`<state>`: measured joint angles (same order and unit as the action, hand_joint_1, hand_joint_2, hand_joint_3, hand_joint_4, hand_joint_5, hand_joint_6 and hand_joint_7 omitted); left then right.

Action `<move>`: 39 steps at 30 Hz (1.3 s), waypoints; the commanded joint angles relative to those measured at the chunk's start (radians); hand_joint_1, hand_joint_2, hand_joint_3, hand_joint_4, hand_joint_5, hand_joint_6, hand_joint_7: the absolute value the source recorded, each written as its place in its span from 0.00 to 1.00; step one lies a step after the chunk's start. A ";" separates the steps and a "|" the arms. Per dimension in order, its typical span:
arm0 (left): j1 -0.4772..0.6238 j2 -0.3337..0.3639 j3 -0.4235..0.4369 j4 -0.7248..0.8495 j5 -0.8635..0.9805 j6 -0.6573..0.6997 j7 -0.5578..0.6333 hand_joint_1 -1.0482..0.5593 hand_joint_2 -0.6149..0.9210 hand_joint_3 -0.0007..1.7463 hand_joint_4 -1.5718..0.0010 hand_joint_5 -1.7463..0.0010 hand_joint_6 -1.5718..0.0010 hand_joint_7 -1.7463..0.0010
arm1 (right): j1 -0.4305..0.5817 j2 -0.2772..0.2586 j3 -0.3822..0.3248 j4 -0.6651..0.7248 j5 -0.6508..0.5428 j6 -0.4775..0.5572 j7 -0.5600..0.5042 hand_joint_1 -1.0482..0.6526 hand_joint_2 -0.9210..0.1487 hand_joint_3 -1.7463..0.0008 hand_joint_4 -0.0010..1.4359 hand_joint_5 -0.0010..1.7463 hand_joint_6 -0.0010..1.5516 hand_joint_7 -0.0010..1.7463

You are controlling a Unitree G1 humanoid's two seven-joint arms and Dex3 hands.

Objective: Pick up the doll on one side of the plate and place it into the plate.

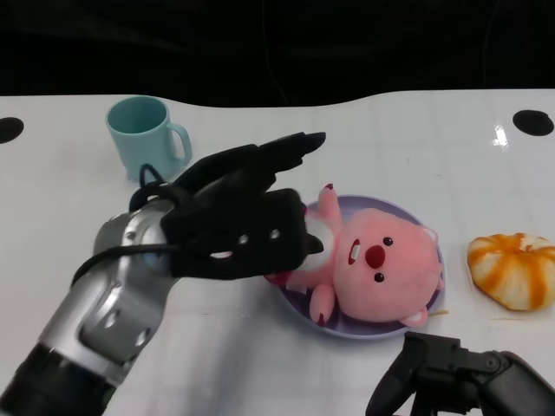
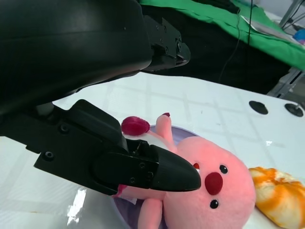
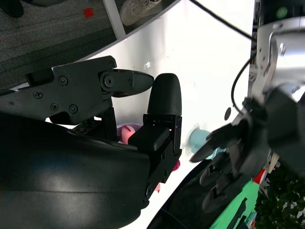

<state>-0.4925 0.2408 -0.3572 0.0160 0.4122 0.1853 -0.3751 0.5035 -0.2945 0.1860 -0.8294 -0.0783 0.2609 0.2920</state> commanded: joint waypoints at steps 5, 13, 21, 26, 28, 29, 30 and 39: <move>0.144 0.012 0.115 -0.145 -0.084 -0.055 0.041 0.20 1.00 0.12 0.96 0.64 0.81 0.95 | -0.002 -0.009 -0.014 -0.002 0.009 -0.004 0.003 0.46 0.00 0.81 0.48 0.89 0.39 0.73; 0.321 -0.016 0.218 -0.222 -0.188 -0.220 0.134 0.32 1.00 0.07 0.79 0.44 0.61 0.89 | -0.007 -0.013 -0.015 -0.002 0.004 -0.008 0.005 0.45 0.00 0.80 0.48 0.89 0.39 0.73; 0.500 -0.088 0.281 -0.306 -0.326 -0.313 0.187 0.58 0.78 0.48 0.55 0.28 0.49 0.60 | -0.011 -0.010 -0.008 -0.008 0.001 -0.001 0.003 0.46 0.00 0.80 0.48 0.89 0.39 0.73; 0.599 -0.112 0.298 -0.410 -0.437 -0.229 0.174 0.63 0.71 0.72 0.45 0.18 0.44 0.41 | -0.012 -0.008 -0.002 -0.013 -0.001 0.004 0.002 0.46 0.00 0.80 0.48 0.89 0.39 0.73; 0.634 -0.114 0.300 -0.459 -0.458 -0.179 0.178 0.62 0.71 0.74 0.43 0.13 0.44 0.32 | -0.011 -0.006 0.000 -0.015 -0.001 0.005 0.000 0.46 0.00 0.80 0.48 0.89 0.39 0.73; 0.652 -0.113 0.300 -0.484 -0.465 -0.154 0.179 0.62 0.71 0.75 0.43 0.12 0.45 0.30 | -0.010 -0.006 0.000 -0.017 -0.001 0.007 0.000 0.46 0.00 0.80 0.48 0.89 0.39 0.73; 0.666 -0.112 0.299 -0.505 -0.471 -0.132 0.179 0.61 0.69 0.77 0.43 0.09 0.45 0.26 | -0.009 -0.007 0.001 -0.020 -0.001 0.009 0.000 0.46 0.00 0.81 0.48 0.89 0.39 0.73; 0.838 -0.108 0.313 -0.770 -0.721 0.222 0.182 0.57 0.67 0.79 0.44 0.00 0.51 0.08 | -0.006 -0.009 -0.008 -0.033 0.006 0.017 0.002 0.46 0.00 0.81 0.48 0.90 0.39 0.73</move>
<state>0.3219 0.1245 -0.0544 -0.7123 -0.2772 0.3609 -0.2042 0.4949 -0.2963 0.1897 -0.8471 -0.0791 0.2711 0.2947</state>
